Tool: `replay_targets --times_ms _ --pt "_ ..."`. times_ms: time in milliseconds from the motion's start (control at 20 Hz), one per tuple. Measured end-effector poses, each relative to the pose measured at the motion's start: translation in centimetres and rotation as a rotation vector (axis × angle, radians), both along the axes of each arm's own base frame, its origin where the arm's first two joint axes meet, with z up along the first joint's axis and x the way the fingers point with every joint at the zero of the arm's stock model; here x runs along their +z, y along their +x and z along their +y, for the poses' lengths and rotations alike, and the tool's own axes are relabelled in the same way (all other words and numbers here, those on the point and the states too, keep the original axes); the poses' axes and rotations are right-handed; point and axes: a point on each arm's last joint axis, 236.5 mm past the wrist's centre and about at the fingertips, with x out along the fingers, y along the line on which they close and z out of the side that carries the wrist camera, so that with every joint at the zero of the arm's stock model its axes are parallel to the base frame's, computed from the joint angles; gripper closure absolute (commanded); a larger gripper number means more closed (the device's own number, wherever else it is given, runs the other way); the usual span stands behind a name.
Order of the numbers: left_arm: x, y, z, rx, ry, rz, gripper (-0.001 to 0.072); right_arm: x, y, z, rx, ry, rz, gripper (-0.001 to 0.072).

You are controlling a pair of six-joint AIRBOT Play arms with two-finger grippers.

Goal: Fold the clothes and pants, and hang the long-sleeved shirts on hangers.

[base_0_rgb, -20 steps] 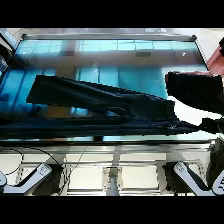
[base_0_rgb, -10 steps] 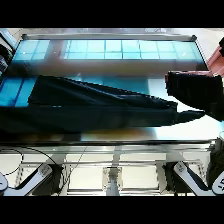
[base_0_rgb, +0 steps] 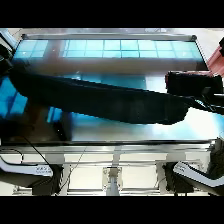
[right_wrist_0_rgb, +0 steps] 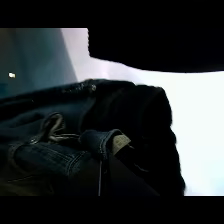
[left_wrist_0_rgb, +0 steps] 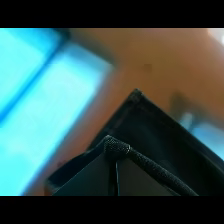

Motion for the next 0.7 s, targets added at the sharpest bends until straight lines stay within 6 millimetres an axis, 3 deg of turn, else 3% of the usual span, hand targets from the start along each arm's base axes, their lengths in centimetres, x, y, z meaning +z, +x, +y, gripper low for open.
replay_targets --times_ms 150,350,550,700 --pt "-2.8 2.7 -0.1 0.016 0.014 0.050 0.0688 -1.7 3.0 0.5 -0.039 -0.006 -0.012 0.0686" --pt "-5.1 3.9 1.4 0.072 0.032 0.076 0.0687 -2.6 6.0 -0.7 -0.134 -0.047 -0.058 0.0685" --pt "-6.0 5.0 2.4 0.103 0.038 0.045 0.0685 -2.9 7.6 -2.4 -0.212 -0.084 -0.097 0.0681" --pt "-7.7 6.1 2.3 0.106 0.025 0.036 0.0684 -4.2 8.5 -2.0 -0.215 -0.091 -0.089 0.0680"
